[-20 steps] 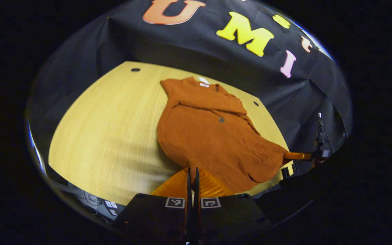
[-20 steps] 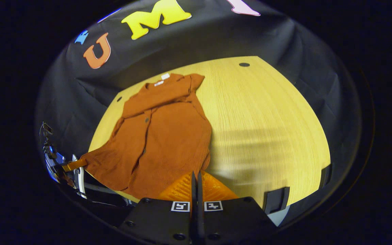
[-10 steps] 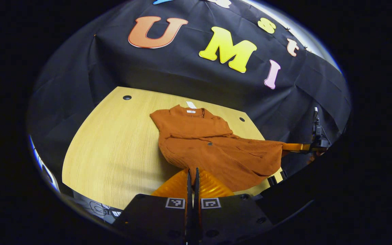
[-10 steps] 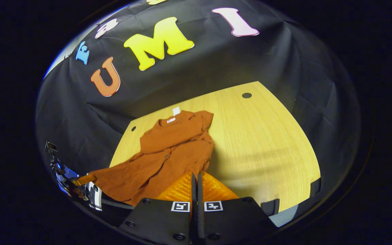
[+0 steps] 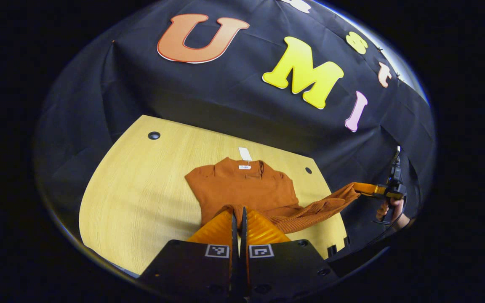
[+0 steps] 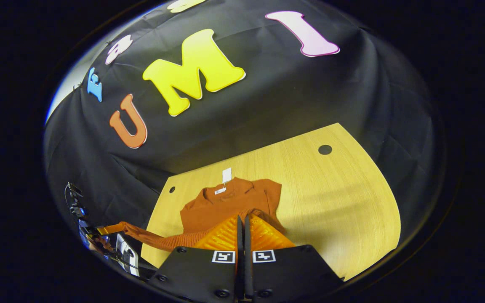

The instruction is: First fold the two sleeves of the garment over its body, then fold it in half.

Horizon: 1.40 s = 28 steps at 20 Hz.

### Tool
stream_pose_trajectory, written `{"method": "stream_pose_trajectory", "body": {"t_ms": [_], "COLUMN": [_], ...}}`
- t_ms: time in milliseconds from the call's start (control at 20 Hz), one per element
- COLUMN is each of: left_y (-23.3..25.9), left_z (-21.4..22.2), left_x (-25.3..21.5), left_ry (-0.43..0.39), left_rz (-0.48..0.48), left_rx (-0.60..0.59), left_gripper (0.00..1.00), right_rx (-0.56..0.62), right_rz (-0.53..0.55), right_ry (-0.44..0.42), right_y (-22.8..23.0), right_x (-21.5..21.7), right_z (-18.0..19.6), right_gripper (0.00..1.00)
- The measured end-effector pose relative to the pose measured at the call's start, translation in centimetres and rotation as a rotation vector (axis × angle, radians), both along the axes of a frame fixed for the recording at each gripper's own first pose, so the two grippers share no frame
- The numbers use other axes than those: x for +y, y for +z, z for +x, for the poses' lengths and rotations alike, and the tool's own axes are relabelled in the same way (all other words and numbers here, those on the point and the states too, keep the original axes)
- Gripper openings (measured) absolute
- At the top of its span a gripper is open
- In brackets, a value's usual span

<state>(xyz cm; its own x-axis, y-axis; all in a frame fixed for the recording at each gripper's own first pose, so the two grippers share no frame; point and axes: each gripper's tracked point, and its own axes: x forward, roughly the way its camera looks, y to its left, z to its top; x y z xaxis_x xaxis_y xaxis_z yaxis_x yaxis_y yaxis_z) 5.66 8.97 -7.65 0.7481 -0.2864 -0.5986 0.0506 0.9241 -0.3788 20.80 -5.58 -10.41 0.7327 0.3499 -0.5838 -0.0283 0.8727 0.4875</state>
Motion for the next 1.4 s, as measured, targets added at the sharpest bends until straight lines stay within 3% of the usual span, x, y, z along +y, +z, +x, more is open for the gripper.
{"method": "stream_pose_trajectory", "body": {"t_ms": [350, 600, 750, 950, 1050, 1100, 1150, 1200, 1300, 1350, 1400], "left_y": [-5.0, -12.6, -16.7, -20.5, -21.1, -20.6, -20.2, -19.4, -17.8, -17.1, -16.2], "left_z": [14.5, 20.6, 22.7, 24.0, 24.6, 24.8, 25.1, 25.3, 25.6, 25.5, 25.1], "left_x": [4.0, 4.0, 5.0, 4.7, 4.6, 4.3, 4.5, 4.6, 5.5, 6.1, 6.5], "left_ry": [-0.032, 0.034, 0.091, 0.1, 0.093, 0.089, 0.096, 0.1, 0.109, 0.108, 0.11], "left_rz": [0.108, 0.073, 0.056, 0.044, 0.077, 0.082, 0.092, 0.097, 0.14, 0.17, 0.193], "left_rx": [-0.006, 0.044, 0.084, 0.138, 0.13, 0.118, 0.101, 0.075, 0.025, 0.01, -0.002], "left_gripper": [0.03, 0.04, 0.03, 0.03, 0.09, 0.02, 0.37, 0.32, 0.73, 0.93, 0.96], "right_rx": [-0.01, 0.036, 0.065, 0.115, 0.105, 0.094, 0.075, 0.052, -0.01, -0.032, -0.048], "right_rz": [-0.06, -0.087, -0.103, -0.126, -0.133, -0.124, -0.105, -0.085, -0.109, -0.13, -0.149], "right_ry": [0.053, 0.043, 0.028, 0.012, 0.003, -0.007, -0.014, -0.023, -0.05, -0.06, -0.059], "right_y": [-6.0, -14.0, -18.3, -22.4, -22.5, -22.1, -21.6, -20.4, -18.4, -17.3, -15.9], "right_x": [3.3, 4.0, 3.7, 4.4, 5.2, 4.7, 5.0, 5.1, 4.5, 4.1, 3.7], "right_z": [13.4, 19.5, 22.0, 23.8, 24.5, 24.3, 24.5, 24.7, 25.3, 25.1, 24.5], "right_gripper": [0.0, 0.0, 0.0, 0.01, 0.08, 0.11, 0.17, 0.22, 0.52, 0.59, 0.62]}}
